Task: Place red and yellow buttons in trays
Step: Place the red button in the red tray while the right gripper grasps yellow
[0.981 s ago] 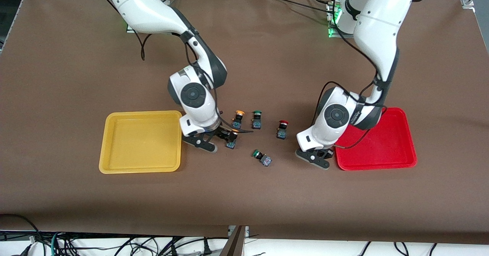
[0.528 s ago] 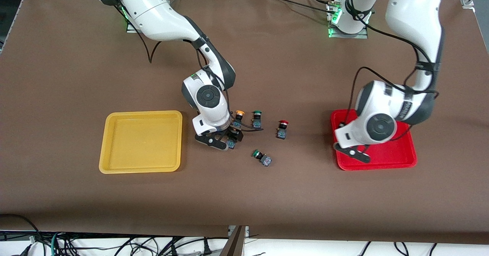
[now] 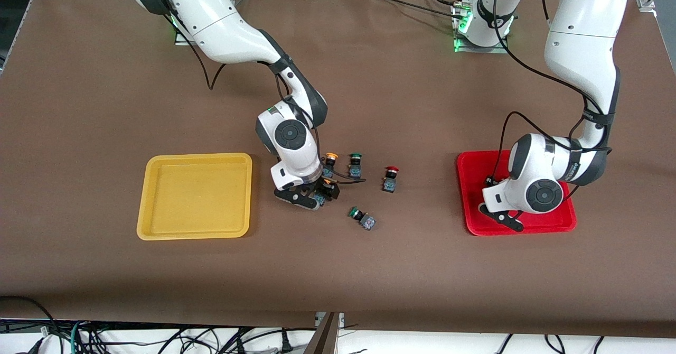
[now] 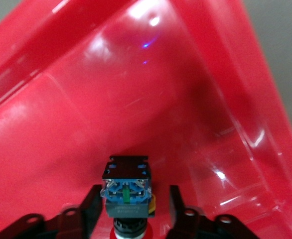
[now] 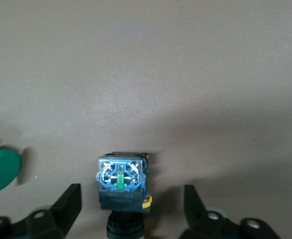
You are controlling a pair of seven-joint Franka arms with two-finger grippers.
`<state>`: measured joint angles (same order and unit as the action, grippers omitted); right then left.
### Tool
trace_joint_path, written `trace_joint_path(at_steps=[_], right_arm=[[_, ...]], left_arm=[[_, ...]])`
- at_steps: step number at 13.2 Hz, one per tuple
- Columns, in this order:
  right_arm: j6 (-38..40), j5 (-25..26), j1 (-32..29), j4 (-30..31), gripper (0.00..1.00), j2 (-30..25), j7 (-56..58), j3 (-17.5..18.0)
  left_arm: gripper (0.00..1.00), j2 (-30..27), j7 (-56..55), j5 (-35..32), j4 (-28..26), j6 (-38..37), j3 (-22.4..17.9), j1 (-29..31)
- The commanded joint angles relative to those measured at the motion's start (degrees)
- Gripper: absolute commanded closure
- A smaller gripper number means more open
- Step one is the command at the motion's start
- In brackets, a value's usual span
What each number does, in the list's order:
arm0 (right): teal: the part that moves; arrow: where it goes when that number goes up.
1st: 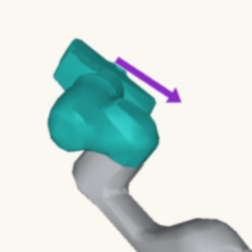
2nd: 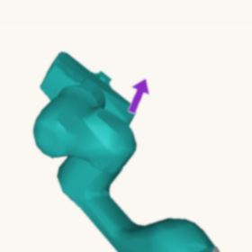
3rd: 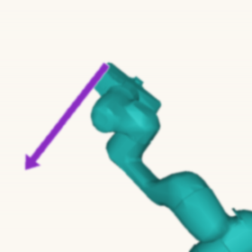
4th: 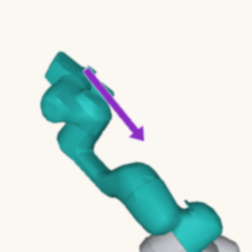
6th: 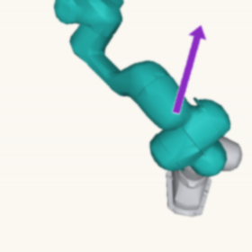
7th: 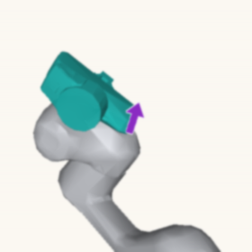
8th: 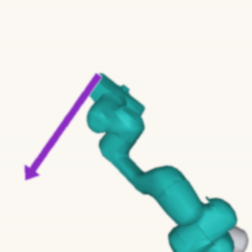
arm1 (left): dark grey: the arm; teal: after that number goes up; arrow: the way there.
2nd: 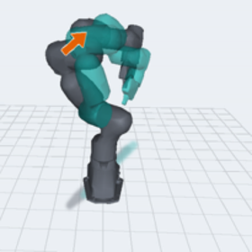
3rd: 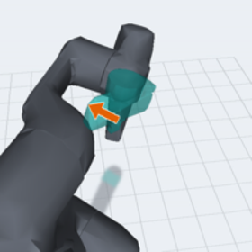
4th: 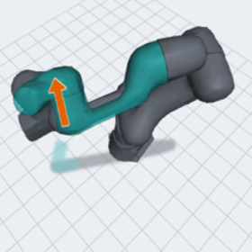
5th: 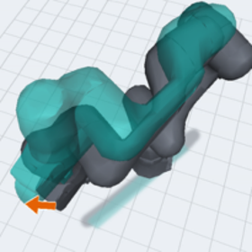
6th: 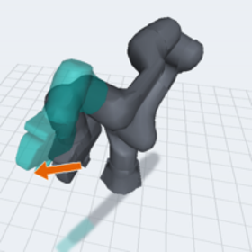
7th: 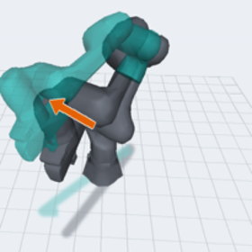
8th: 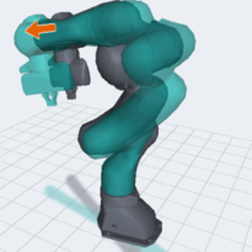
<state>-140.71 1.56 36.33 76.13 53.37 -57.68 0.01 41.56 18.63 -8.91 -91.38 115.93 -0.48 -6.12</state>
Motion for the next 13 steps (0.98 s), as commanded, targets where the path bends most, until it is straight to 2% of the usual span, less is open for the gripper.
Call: trace_joint_path(at_steps=[1, 2, 4, 7, 8, 10, 13], right_arm=[[-0.10, 1.43, 0.67, -2.04, 0.91, 1.12, -0.94, -0.53], [-0.01, 2.21, 0.76, -2.04, 1.00, 1.04, -0.42, -0.53], [2.35, 5.20, -0.02, -2.57, 1.00, 0.16, 1.34, -1.06], [14.27, 4.07, -6.16, -7.30, 1.00, -2.47, 13.16, -0.27], [18.32, 1.54, -8.62, -8.01, 1.00, -3.87, 19.39, -0.10], [23.17, -6.88, -14.94, -8.11, 1.00, -6.86, 33.09, -0.18], [33.27, -7.19, -21.11, -7.76, 1.00, -8.72, 48.94, -1.23]], left_arm=[[0.00, -4.10, -0.09, -0.49, 0.32, -2.63, 1.00, -1.08], [0.00, -5.68, -0.79, -0.49, 0.32, -2.90, 1.96, -2.13], [0.00, -6.57, -4.80, 0.38, 0.41, -4.39, 5.29, -4.07], [0.00, -5.09, -19.65, 4.69, 0.41, -3.17, 11.53, -4.95], [0.00, -4.04, -22.47, 4.87, 0.41, -0.29, 12.42, -6.26], [0.00, -1.84, -27.92, 8.37, 0.32, 5.34, 12.43, -9.51], [0.00, -0.61, -35.92, 7.95, -0.20, 13.07, 11.82, -14.69]])
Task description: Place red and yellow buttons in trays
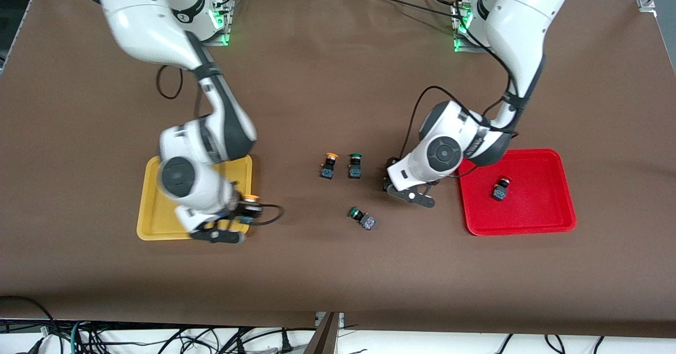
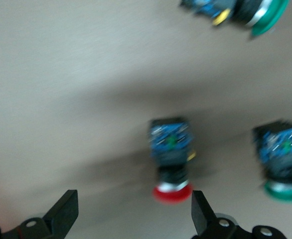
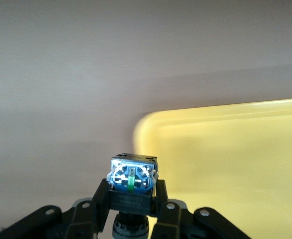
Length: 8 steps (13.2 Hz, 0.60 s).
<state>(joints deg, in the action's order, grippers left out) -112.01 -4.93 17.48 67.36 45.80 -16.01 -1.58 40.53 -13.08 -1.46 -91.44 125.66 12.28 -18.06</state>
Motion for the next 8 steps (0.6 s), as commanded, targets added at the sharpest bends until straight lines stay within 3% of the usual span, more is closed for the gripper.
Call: trace_joint_path(at_steps=[1, 4, 8], right_arm=[[7.39, -0.17, -3.14, 1.55, 1.00, -1.33, 10.10, -1.74], [8.12, 0.27, -3.15, 5.23, 1.00, -1.15, 16.09, -8.24], [2.51, 0.28, -4.73, 11.03, 1.00, -0.89, 21.36, -11.69]], left_arm=[[0.00, 1.21, -6.33, -0.55, -0.23, 5.97, -1.46, -3.90], [0.00, 2.45, -8.19, -9.58, -0.23, 7.76, -1.47, -4.09], [0.02, 4.38, -8.37, -10.49, -0.05, 10.20, -1.64, -3.48]])
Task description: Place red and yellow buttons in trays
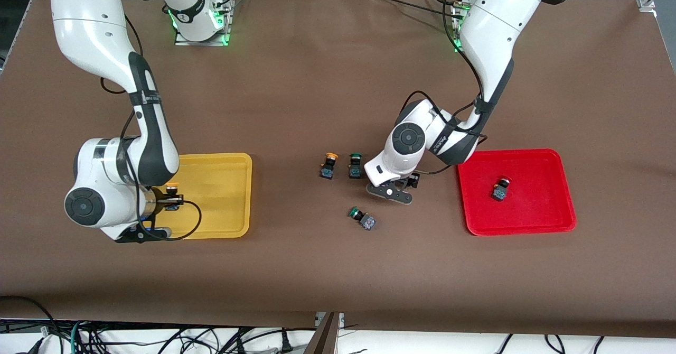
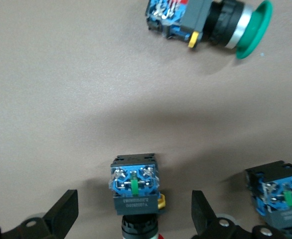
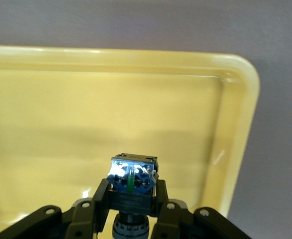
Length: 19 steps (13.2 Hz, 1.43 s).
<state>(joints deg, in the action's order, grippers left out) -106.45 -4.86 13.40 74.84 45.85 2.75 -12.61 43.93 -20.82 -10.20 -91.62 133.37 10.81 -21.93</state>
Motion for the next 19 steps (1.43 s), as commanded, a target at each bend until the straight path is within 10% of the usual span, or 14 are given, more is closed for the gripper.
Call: trace_joint_path(at_steps=[1, 4, 10, 12, 19], right_arm=[[-4.71, 0.20, -1.43, 4.69, 1.00, -0.77, 3.92, -0.66], [-7.54, -0.32, -2.06, 7.86, 1.00, -0.68, 5.08, -0.66], [-8.16, -1.20, -1.62, 9.98, 0.98, -0.94, -0.45, 1.09], [-7.46, -1.20, -1.53, 9.72, 0.00, -1.29, -2.39, 1.27], [-3.67, -1.29, 6.62, 8.48, 0.00, -5.78, -22.40, 4.87]], left_arm=[[0.35, 1.15, -0.63, -1.67, -0.13, 3.29, -0.08, 0.65], [0.99, 0.54, -0.01, -1.75, 0.21, 2.51, -0.08, 1.01], [1.00, -7.71, 11.00, -1.84, 0.91, -11.62, -0.79, 7.75], [1.00, -8.16, 23.47, -1.84, 2.67, -14.88, -0.79, 13.29], [0.82, -1.23, 57.63, -3.51, 2.85, -4.09, -0.87, 31.14]])
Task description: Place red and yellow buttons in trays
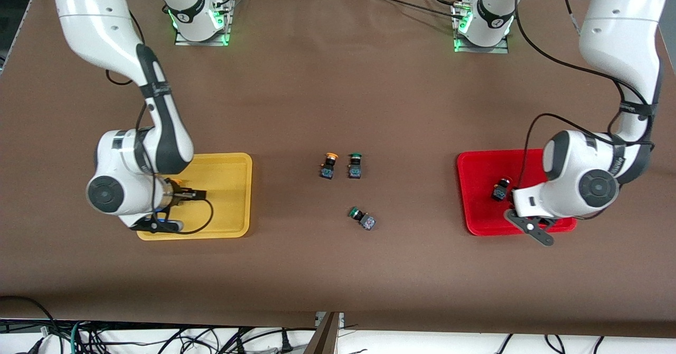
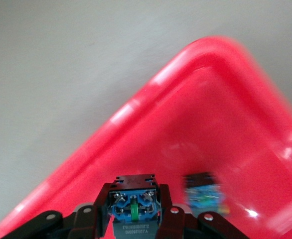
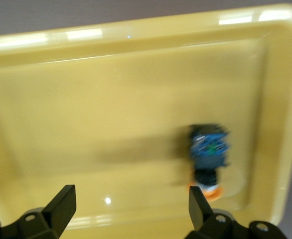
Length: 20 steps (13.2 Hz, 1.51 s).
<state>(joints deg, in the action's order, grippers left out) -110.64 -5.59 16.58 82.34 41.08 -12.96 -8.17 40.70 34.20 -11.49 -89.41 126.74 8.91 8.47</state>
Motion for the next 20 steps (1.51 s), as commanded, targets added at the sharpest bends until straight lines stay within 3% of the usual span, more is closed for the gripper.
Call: trace_joint_path(at_steps=[1, 2, 6, 10, 12, 16, 18, 20], right_arm=[[-0.10, -0.56, 4.94, 0.98, 0.00, -1.00, -10.47, 1.74], [-0.45, -0.38, 6.35, 0.89, 0.00, -0.92, -15.21, 3.32], [-4.83, -0.47, 11.19, -1.48, 0.00, 0.93, -29.12, 7.10], [-11.69, -0.38, 16.72, -1.48, 0.00, 3.21, -37.83, 7.55], [-13.71, -0.38, 18.75, -1.39, 0.00, 4.26, -41.17, 7.55], [-21.26, -0.29, 23.05, -1.48, 0.00, 6.64, -46.80, 7.55], [-22.69, -0.21, 24.29, -1.48, 0.00, 7.43, -47.60, 7.55], [-22.69, -0.12, 24.82, -1.48, 0.01, 7.87, -47.86, 7.55]], left_arm=[[0.63, 2.54, 3.67, -1.96, 0.64, 2.63, 1.11, 2.06], [0.03, 2.37, 3.68, -1.69, 0.72, 2.63, 1.11, 1.90], [0.00, -3.50, 2.98, -1.16, 0.90, -1.30, 2.43, 1.72], [0.00, -14.39, -0.78, 8.74, 0.99, -15.88, 3.49, 1.72], [0.00, -19.93, -7.62, 9.30, 1.95, -24.31, 3.66, 1.72], [0.00, -22.41, -15.03, 8.42, 13.35, -44.17, 3.92, 0.85], [0.00, -23.63, -21.24, 6.49, 13.30, -46.24, 2.44, -4.13], [0.00, -28.98, -33.35, 6.49, 8.40, -43.27, -3.26, -9.07]])
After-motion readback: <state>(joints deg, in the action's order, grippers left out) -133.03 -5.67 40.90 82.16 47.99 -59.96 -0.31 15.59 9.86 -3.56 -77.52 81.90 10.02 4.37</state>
